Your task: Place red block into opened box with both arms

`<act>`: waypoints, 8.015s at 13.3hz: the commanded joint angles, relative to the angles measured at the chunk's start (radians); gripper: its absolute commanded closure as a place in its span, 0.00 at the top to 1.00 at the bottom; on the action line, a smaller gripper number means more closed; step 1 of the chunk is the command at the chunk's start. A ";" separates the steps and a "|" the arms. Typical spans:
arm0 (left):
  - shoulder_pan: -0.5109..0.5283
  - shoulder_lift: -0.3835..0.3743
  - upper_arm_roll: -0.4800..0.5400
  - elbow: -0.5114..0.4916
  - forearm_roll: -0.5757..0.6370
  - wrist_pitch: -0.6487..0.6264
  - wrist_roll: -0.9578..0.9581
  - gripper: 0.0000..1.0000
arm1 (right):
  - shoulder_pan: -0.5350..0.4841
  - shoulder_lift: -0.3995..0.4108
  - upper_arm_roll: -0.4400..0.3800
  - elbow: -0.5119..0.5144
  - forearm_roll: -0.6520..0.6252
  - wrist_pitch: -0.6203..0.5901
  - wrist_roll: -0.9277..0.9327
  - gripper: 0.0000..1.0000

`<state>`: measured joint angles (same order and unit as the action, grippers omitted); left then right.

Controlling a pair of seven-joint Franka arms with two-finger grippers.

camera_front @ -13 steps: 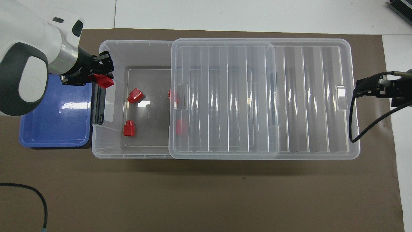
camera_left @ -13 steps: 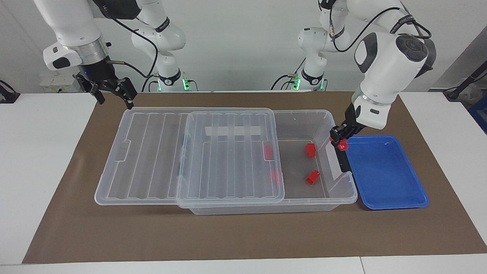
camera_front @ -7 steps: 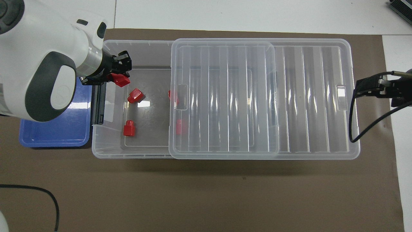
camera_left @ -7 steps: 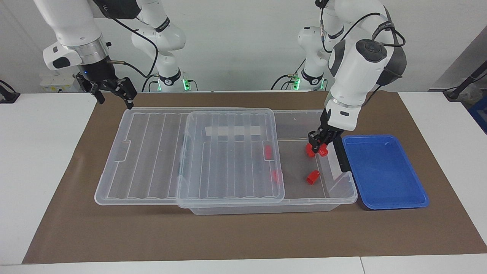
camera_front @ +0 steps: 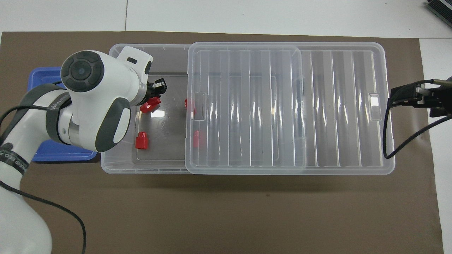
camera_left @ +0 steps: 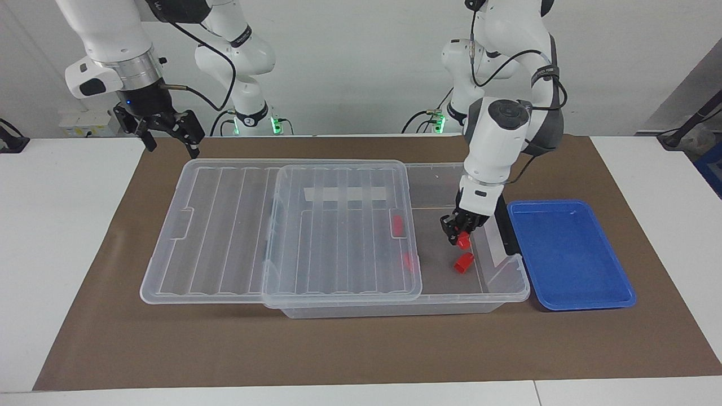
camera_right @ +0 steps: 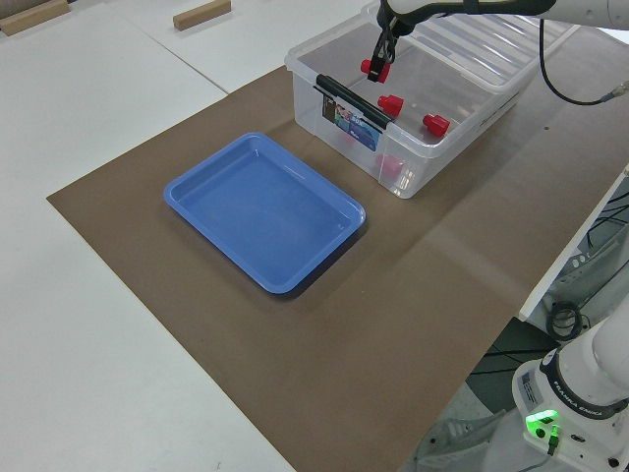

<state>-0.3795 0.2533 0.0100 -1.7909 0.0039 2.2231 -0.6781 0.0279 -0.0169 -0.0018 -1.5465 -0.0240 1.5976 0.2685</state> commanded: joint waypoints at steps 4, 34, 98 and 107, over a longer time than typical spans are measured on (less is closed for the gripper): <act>-0.042 -0.028 0.015 -0.160 0.067 0.113 -0.020 0.00 | 0.007 -0.012 -0.003 -0.026 0.010 0.009 -0.012 1.00; -0.067 0.063 0.015 -0.255 0.096 0.323 -0.026 0.58 | -0.010 -0.024 0.010 -0.040 0.042 0.022 -0.015 0.00; 0.289 -0.365 -0.033 0.071 0.042 -0.585 0.592 1.00 | 0.176 0.112 0.016 -0.337 0.047 0.567 -0.173 0.00; 0.289 -0.365 -0.033 0.071 0.042 -0.586 0.592 1.00 | 0.187 0.112 0.019 -0.334 0.047 0.567 -0.169 0.00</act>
<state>-0.0932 -0.1008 -0.0257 -1.7013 0.0536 1.6220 -0.0925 0.2153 0.0984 0.0103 -1.8734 0.0041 2.1418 0.0898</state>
